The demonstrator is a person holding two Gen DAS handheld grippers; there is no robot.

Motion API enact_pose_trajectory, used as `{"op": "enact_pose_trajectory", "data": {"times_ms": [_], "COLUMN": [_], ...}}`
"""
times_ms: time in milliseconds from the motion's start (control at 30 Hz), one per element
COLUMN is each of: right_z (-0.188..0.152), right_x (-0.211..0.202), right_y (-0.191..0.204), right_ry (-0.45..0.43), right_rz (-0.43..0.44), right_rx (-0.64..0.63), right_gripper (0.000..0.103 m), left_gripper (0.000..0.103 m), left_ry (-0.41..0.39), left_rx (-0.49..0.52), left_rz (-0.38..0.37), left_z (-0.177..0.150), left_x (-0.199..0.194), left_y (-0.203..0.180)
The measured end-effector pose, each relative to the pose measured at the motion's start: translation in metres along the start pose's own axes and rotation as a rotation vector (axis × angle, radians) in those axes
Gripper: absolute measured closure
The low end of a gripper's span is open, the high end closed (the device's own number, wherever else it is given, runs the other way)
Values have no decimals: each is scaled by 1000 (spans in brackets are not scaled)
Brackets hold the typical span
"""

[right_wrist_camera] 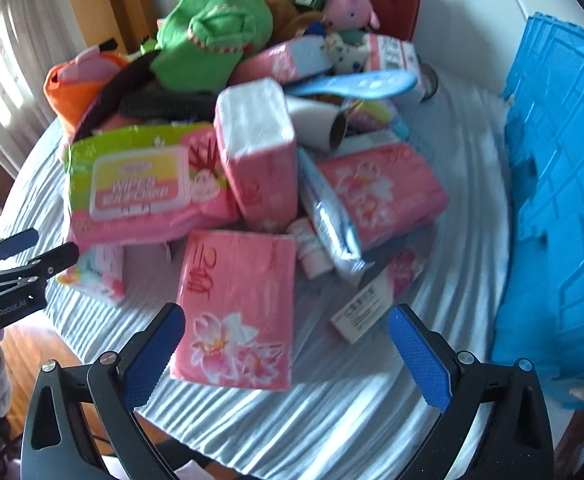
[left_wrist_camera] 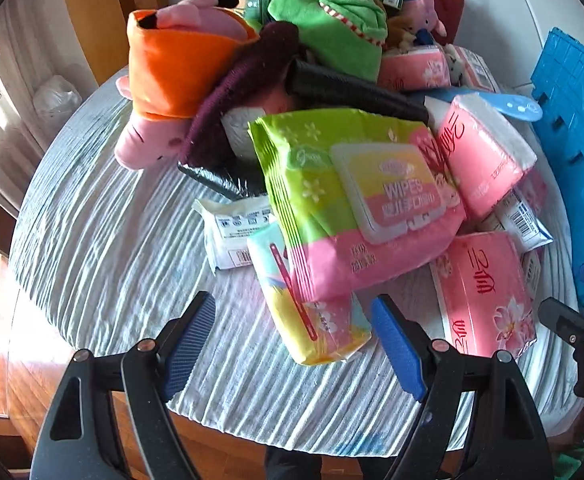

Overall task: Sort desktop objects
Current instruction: 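Grasp the teal-and-pink pad pack with the left tool while the right tool grasps the pink tissue pack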

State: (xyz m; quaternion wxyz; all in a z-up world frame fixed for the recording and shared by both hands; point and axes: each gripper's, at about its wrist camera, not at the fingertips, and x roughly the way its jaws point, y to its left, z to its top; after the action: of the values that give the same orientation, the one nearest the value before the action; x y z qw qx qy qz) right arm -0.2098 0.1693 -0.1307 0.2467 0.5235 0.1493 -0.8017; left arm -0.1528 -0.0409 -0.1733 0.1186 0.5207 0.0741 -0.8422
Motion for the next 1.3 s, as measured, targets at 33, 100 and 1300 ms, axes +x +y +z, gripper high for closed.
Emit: {"op": "enact_pose_trajectory", "data": {"times_ms": [33, 100, 1300], "right_z": [-2, -6, 3], "right_x": [6, 14, 23], "right_y": [1, 3, 17], "right_ry": [24, 52, 97], "right_rz": [2, 8, 62], "right_rx": [3, 6, -63], "right_gripper": [0, 0, 12], "left_gripper": [23, 23, 57], "left_ry": [11, 25, -84], "left_rx": [2, 8, -50], "left_rz": [3, 7, 59], "left_z": [-3, -4, 8], "left_x": [4, 12, -19], "left_y": [-3, -7, 31]}}
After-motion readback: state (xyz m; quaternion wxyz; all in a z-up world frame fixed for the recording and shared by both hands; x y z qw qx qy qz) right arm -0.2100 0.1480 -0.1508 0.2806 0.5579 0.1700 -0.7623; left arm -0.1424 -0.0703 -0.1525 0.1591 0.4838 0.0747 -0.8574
